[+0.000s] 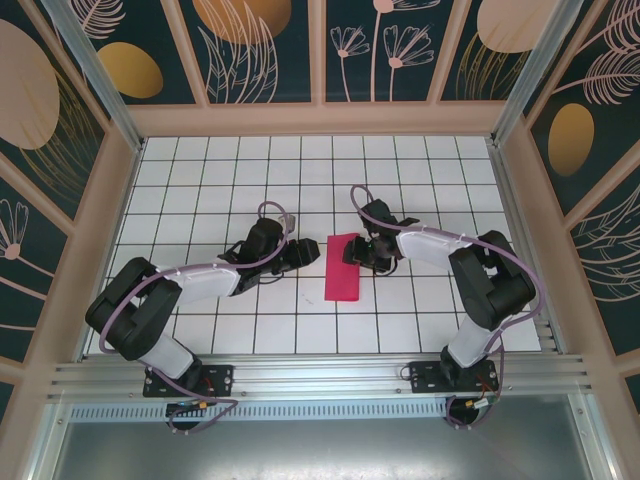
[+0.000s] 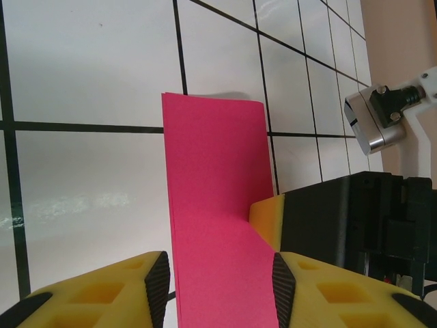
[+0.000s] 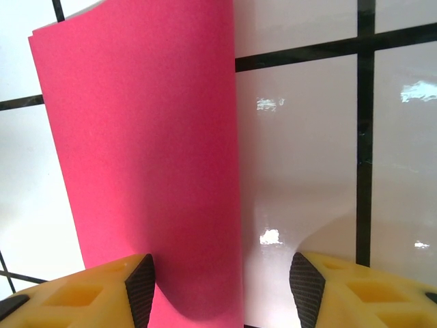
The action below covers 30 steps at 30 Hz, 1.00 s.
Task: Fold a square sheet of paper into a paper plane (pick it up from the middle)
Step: Fold the square sheet of paper in half at the center of the table, then hold the square sheet of paper at the center of the table.
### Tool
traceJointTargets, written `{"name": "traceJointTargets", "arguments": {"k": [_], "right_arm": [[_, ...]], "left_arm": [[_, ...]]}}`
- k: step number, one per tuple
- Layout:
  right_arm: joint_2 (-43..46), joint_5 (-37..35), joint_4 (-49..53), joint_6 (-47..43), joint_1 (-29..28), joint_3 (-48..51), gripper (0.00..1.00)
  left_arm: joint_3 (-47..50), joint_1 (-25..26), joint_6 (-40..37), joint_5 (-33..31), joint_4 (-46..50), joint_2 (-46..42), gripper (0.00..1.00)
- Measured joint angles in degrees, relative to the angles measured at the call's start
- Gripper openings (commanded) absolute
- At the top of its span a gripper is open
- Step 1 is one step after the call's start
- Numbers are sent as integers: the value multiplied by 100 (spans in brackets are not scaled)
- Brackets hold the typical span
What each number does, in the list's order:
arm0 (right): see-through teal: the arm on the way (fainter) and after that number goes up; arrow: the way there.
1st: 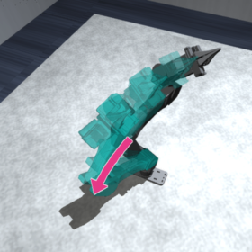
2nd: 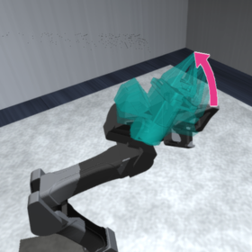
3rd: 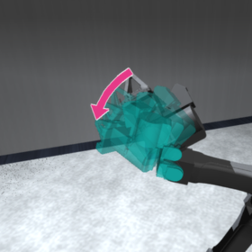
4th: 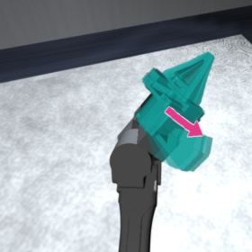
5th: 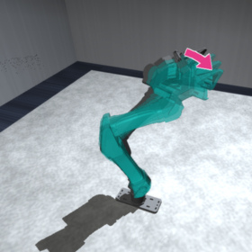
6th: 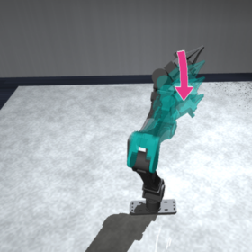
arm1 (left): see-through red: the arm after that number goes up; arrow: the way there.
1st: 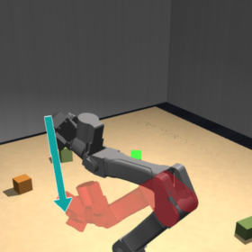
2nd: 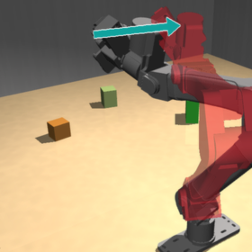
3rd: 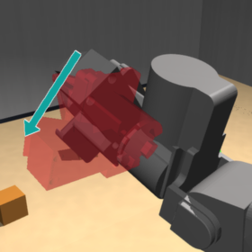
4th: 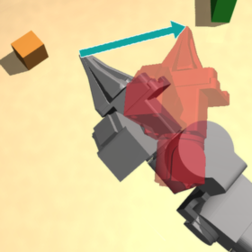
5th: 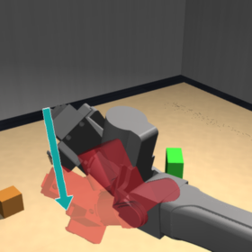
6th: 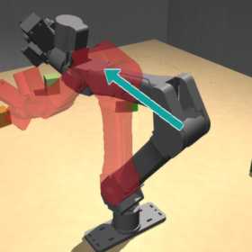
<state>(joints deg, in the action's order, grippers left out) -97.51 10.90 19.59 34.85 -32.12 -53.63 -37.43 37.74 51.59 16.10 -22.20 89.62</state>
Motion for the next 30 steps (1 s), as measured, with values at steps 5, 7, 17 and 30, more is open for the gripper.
{"name": "traceJointTargets", "arguments": {"k": [5,7,17,30], "right_arm": [[-72,-234,127,2,-133,-109,59],[-92,-326,166,4,-170,-138,59],[-144,-505,269,20,-249,-221,59],[-181,-581,326,46,-275,-260,59]], "left_arm": [[0,0,0,7,-33,17,42],[0,0,0,17,-33,24,42],[0,11,2,22,-33,39,40],[-546,221,125,42,190,614,6]]}}
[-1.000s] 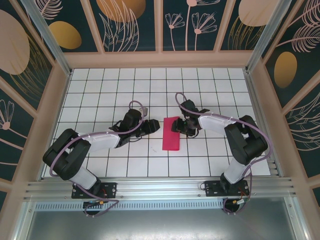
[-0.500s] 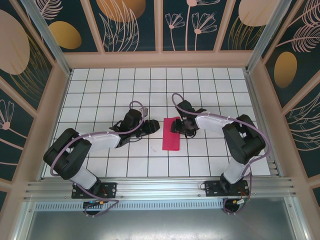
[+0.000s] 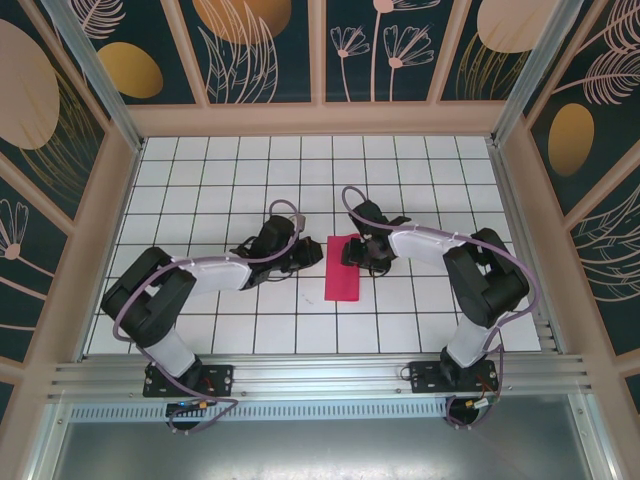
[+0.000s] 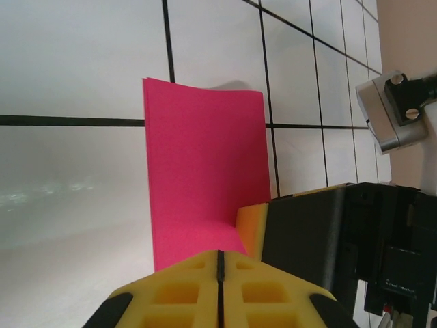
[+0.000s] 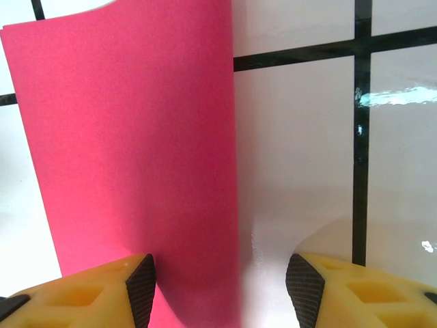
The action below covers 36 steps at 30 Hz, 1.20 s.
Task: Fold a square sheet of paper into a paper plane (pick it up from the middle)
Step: Hold the square sheet of paper at the center of the table.
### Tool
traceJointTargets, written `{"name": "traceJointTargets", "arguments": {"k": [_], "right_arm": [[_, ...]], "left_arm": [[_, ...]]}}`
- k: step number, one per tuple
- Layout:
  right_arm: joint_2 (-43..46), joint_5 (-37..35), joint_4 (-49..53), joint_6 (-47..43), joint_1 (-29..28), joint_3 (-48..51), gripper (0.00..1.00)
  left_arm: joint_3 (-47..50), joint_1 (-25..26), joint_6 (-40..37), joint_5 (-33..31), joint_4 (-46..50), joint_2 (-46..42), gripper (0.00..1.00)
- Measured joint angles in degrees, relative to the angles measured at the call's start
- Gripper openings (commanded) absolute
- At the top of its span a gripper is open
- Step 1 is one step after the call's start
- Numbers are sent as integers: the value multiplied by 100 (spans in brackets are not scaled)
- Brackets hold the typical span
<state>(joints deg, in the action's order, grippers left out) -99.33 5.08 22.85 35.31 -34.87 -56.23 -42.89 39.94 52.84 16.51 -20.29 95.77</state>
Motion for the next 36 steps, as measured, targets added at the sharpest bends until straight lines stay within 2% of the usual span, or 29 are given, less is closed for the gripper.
{"name": "traceJointTargets", "arguments": {"k": [9,36], "right_arm": [[-17,-15,-2,20,-2,-2,59],[-15,11,42,20,-2,-52,61]], "left_arm": [[-772,267,-22,-68,625,791,0],[-1095,313,-175,-168,1102,1263,0]]}}
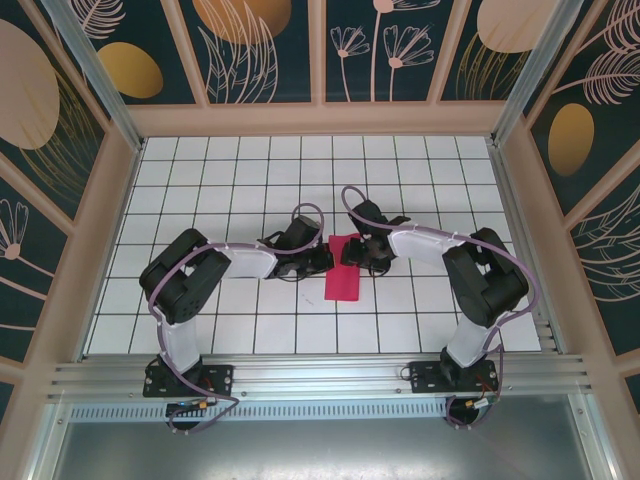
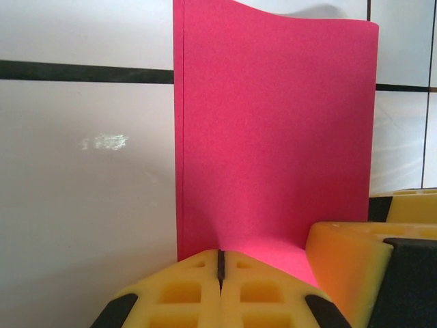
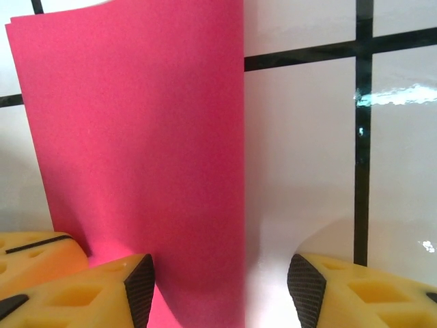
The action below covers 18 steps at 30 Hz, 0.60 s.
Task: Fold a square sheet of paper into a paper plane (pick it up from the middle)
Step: Hold the square sheet of paper at the center of the table.
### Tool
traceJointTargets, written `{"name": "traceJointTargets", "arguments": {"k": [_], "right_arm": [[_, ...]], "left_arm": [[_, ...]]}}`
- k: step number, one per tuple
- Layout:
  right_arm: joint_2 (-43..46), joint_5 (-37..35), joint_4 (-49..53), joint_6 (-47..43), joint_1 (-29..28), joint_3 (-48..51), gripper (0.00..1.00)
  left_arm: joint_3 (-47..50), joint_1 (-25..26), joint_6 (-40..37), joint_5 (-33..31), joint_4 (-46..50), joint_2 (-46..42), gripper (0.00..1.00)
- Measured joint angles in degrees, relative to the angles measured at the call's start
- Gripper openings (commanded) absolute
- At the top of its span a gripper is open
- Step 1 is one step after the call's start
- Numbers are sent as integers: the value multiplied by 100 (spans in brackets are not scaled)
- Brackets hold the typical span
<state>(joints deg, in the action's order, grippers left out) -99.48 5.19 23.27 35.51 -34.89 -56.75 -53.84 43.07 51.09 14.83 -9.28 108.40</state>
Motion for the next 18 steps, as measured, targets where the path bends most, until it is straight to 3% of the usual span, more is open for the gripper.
{"name": "traceJointTargets", "arguments": {"k": [7,12,18], "right_arm": [[127,-70,94,-4,37,-63,61],[807,79,-96,39,280,116,36],[1193,1130,-922,85,483,568,10]], "left_arm": [[-153,52,-118,-197,260,26,0],[-173,76,-153,-245,297,26,0],[-190,83,-157,-284,332,26,0]]}}
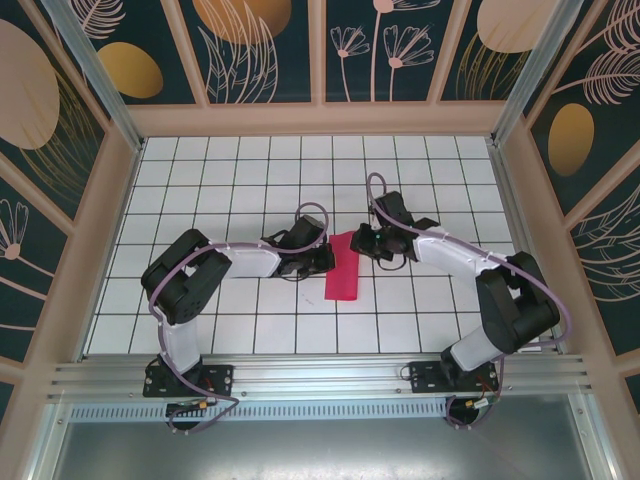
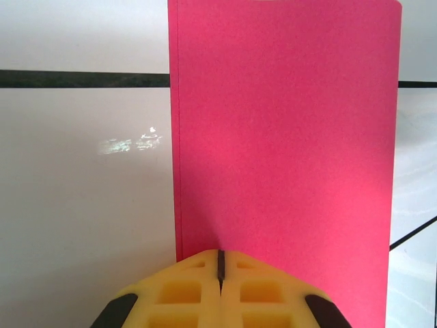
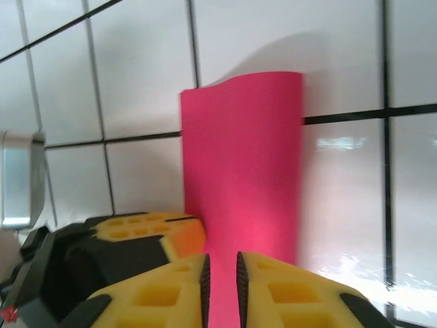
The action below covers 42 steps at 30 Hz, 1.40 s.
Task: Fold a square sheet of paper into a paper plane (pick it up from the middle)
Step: Hold the square sheet of paper at the center of the table, then fold the square sheet of paper in half at the center of the table.
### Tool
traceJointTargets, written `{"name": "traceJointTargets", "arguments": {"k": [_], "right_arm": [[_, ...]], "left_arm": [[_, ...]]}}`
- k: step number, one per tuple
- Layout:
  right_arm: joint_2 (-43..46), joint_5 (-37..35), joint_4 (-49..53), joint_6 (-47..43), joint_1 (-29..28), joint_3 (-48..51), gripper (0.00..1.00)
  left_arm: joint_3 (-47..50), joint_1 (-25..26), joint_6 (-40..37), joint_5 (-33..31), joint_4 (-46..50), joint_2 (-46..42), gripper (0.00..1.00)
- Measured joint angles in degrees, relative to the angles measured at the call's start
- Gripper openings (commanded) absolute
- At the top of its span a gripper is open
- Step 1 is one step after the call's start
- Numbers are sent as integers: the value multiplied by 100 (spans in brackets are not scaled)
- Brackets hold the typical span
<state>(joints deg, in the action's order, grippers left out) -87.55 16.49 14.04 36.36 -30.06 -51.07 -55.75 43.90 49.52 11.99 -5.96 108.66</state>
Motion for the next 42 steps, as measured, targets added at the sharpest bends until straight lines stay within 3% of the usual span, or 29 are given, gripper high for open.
{"name": "traceJointTargets", "arguments": {"k": [10,23,29,36,42], "right_arm": [[-380,914,-704,44,107,610,7],[-691,1161,-1222,-24,400,1095,9],[-608,1161,-1172,-26,407,1097,11],[118,1541,-1202,-13,404,1172,12],[-28,1707,-1368,44,404,1657,11]], "left_arm": [[-20,0,-42,-2,24,7,0],[-57,0,-50,0,20,52,0],[-63,0,-63,-2,22,55,0],[-70,0,-85,-2,20,59,0],[-70,0,-87,-2,20,59,0]]}}
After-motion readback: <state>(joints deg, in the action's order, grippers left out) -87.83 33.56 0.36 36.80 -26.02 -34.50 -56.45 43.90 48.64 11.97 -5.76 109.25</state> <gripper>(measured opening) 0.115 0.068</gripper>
